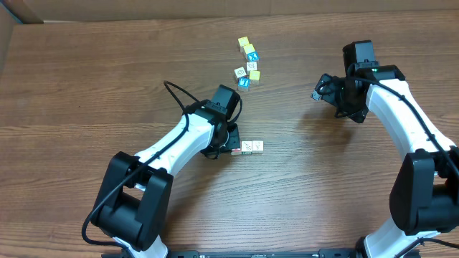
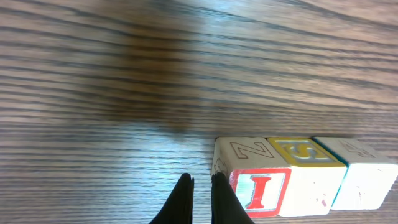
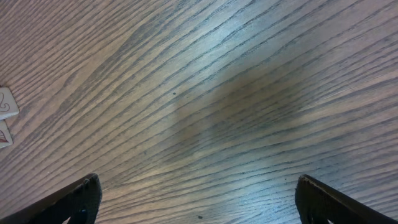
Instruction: Flip 4 blocks
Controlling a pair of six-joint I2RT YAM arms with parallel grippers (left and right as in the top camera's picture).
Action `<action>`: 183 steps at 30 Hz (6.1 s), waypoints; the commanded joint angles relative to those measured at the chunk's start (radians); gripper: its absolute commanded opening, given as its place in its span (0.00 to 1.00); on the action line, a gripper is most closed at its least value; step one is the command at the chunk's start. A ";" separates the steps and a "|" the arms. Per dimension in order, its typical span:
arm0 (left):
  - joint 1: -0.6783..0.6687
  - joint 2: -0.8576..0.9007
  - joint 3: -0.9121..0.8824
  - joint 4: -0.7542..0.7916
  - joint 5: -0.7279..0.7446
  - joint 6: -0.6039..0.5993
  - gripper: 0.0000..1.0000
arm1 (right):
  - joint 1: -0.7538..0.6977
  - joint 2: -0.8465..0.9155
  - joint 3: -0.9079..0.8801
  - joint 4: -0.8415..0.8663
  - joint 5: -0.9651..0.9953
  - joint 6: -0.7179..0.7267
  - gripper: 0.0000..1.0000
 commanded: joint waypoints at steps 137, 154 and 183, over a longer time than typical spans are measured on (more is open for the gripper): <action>0.024 0.449 0.518 0.311 -0.161 0.283 0.38 | -0.002 -0.003 0.011 0.005 0.010 -0.004 1.00; 0.027 0.446 0.532 0.280 -0.160 0.283 0.40 | -0.002 -0.003 0.011 0.005 0.010 -0.004 1.00; 0.027 0.151 0.535 -0.048 -0.160 0.281 0.20 | -0.002 -0.003 0.011 0.005 0.010 -0.004 1.00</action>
